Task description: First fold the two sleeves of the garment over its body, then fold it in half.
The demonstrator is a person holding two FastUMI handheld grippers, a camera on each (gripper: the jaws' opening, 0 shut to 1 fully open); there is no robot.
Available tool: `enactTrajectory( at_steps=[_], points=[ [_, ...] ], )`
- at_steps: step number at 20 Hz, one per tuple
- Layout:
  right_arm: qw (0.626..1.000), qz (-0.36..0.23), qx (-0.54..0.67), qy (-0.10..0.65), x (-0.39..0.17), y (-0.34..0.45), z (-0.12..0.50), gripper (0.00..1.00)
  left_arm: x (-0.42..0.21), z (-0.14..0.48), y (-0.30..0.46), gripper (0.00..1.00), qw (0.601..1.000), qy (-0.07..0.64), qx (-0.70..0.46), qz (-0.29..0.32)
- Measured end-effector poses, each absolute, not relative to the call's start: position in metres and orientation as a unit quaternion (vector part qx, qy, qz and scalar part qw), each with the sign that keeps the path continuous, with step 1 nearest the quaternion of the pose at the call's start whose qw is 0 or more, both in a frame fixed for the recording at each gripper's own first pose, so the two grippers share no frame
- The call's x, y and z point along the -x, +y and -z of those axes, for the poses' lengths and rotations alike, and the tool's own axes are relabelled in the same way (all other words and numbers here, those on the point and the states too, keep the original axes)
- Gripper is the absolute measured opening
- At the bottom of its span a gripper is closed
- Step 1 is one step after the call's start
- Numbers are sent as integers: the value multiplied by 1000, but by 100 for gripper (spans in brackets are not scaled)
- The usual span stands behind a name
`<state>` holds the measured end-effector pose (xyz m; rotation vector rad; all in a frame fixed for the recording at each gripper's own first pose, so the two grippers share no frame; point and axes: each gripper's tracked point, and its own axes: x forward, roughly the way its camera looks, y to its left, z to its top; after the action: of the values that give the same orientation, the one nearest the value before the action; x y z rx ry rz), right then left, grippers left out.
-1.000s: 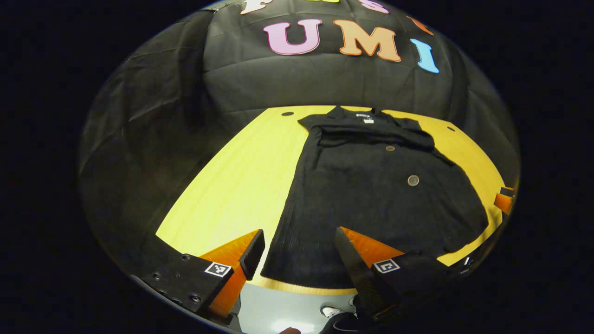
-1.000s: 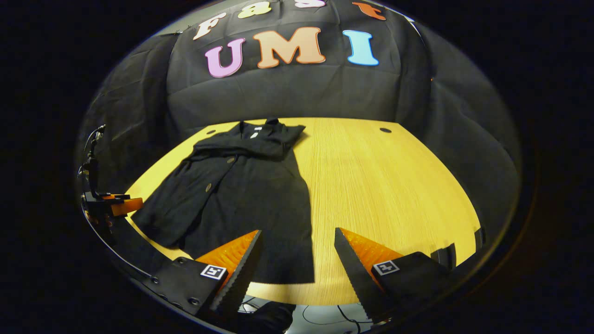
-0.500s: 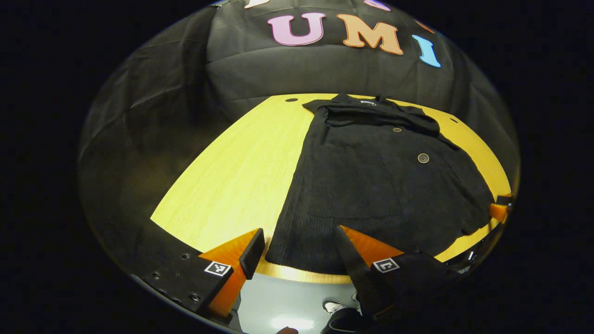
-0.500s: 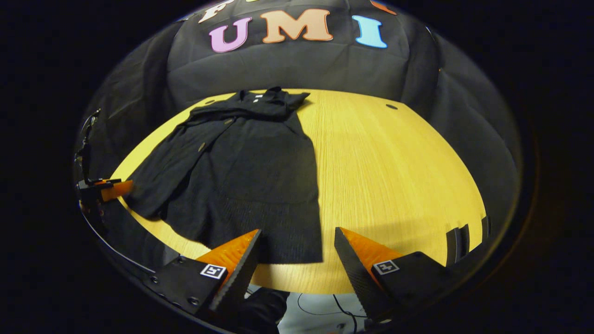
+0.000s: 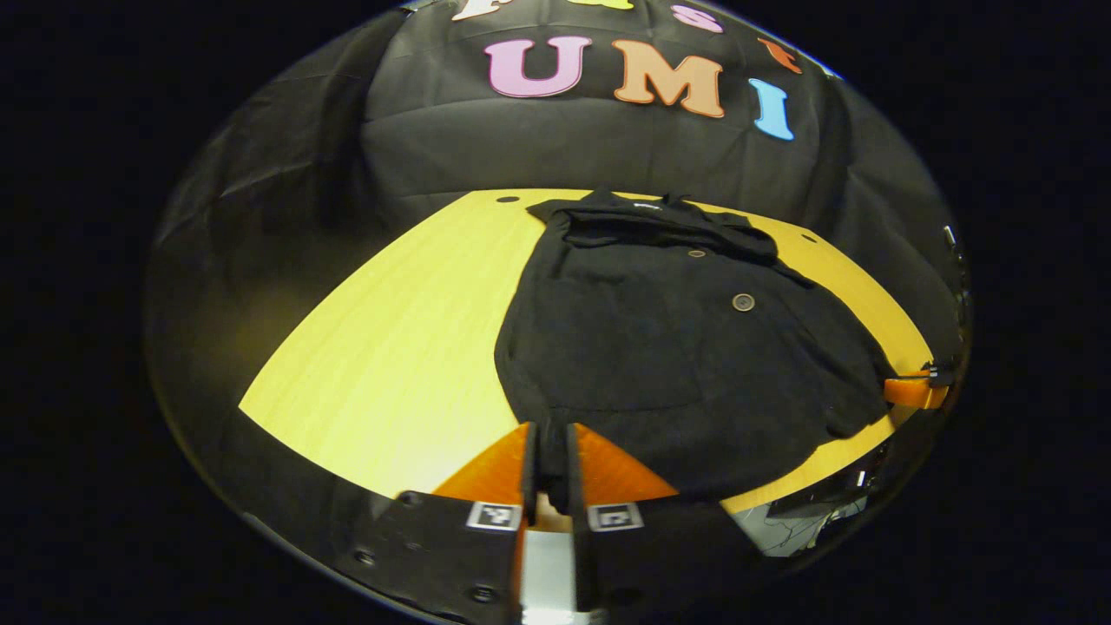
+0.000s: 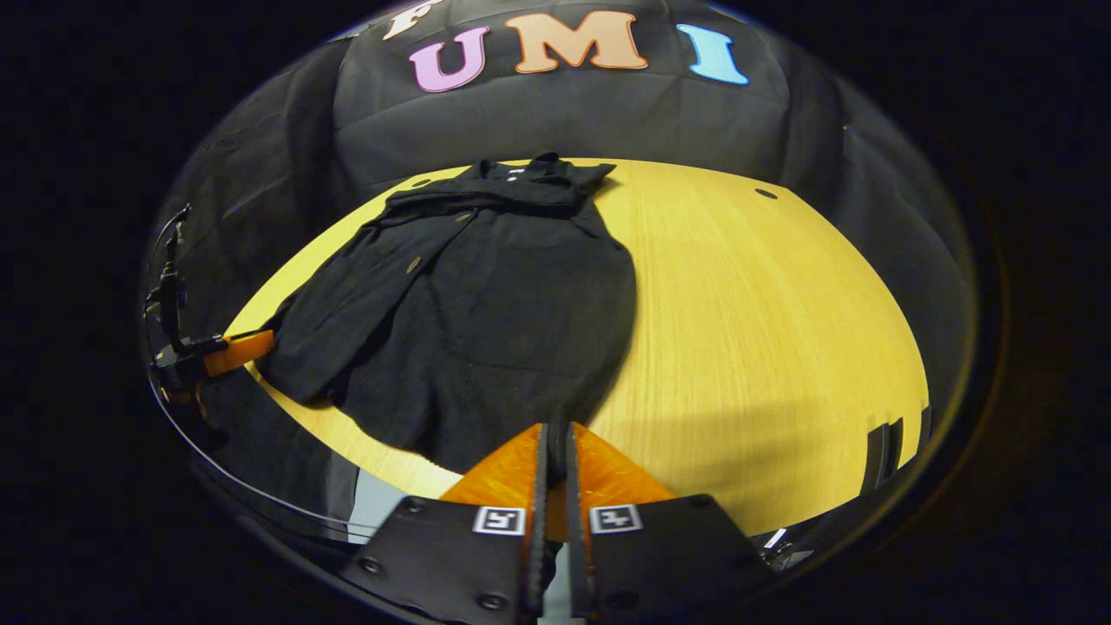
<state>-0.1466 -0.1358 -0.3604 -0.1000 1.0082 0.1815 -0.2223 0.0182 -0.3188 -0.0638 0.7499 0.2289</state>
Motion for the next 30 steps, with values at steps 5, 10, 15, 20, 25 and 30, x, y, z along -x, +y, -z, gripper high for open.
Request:
enactTrajectory(
  at_steps=[5,10,15,20,25,30],
  points=[
    [886,-99,17,453,143,-121,340,3,227,310,16,0,910,388,96,-111],
    [890,-107,-7,443,147,-114,319,3,235,290,21,0,915,372,109,-107],
    [899,-115,-11,423,137,-104,299,3,239,272,19,0,918,366,114,-104],
    [923,-119,-41,363,102,-91,246,3,201,208,32,0,938,306,129,-101],
    [941,-128,-50,310,52,-85,192,2,136,144,49,0,958,240,120,-98],
    [951,-135,-62,272,-5,-82,155,3,84,110,65,0,968,208,99,-97]
  ],
)
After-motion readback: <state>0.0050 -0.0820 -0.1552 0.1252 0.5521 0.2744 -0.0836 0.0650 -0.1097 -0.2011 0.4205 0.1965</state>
